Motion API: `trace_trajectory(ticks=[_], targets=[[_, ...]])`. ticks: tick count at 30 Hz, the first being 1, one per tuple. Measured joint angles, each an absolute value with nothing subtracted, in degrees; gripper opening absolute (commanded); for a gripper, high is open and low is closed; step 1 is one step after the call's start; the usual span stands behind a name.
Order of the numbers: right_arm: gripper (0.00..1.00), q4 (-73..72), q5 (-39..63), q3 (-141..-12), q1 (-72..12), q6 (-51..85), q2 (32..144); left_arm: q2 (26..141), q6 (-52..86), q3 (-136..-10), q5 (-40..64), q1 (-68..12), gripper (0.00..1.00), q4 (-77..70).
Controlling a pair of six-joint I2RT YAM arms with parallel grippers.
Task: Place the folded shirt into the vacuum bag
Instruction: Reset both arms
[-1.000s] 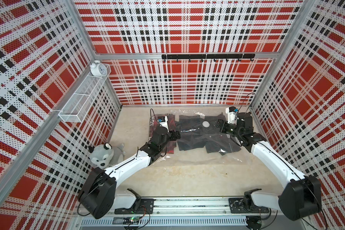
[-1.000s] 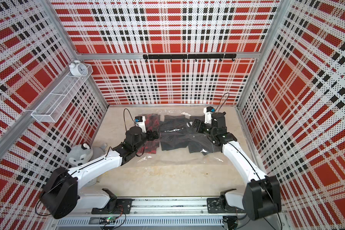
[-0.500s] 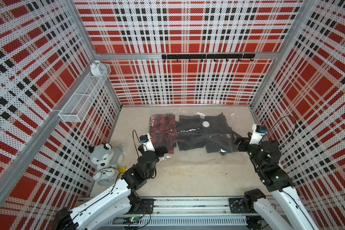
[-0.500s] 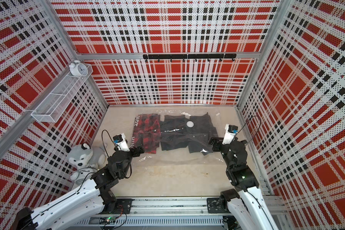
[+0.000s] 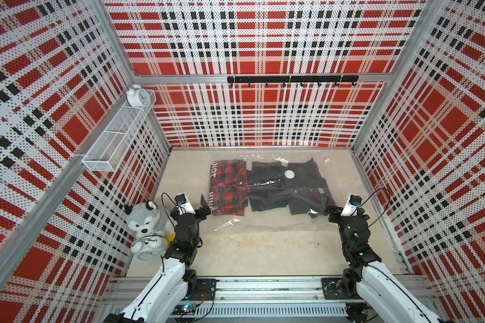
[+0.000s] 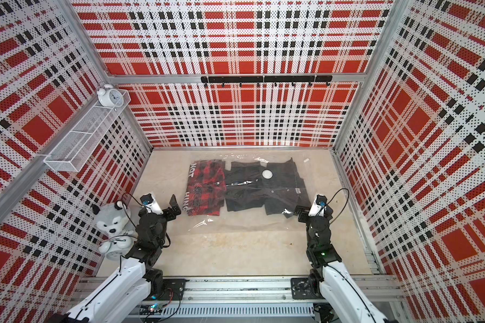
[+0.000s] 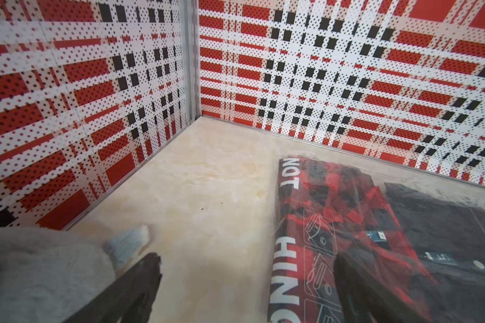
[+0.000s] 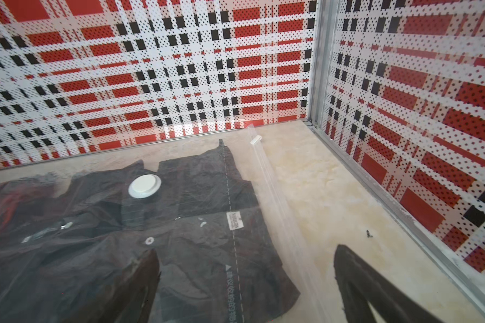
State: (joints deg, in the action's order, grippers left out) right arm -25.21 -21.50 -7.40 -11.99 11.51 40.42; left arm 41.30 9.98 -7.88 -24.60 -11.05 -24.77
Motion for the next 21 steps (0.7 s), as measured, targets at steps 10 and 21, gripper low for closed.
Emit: trace_trajectory(ticks=[10, 21], targets=[[1.00, -51.5, -19.7, -5.6, -3.4, 11.8, 66.8, 53.8, 6.6, -0.5, -17.9, 0.2, 0.98, -46.7], [1.00, -67.7, -17.0, -8.1, -2.8, 8.4, 78.9, 78.5, 6.5, -3.4, -10.5, 3.9, 0.99, -74.3]])
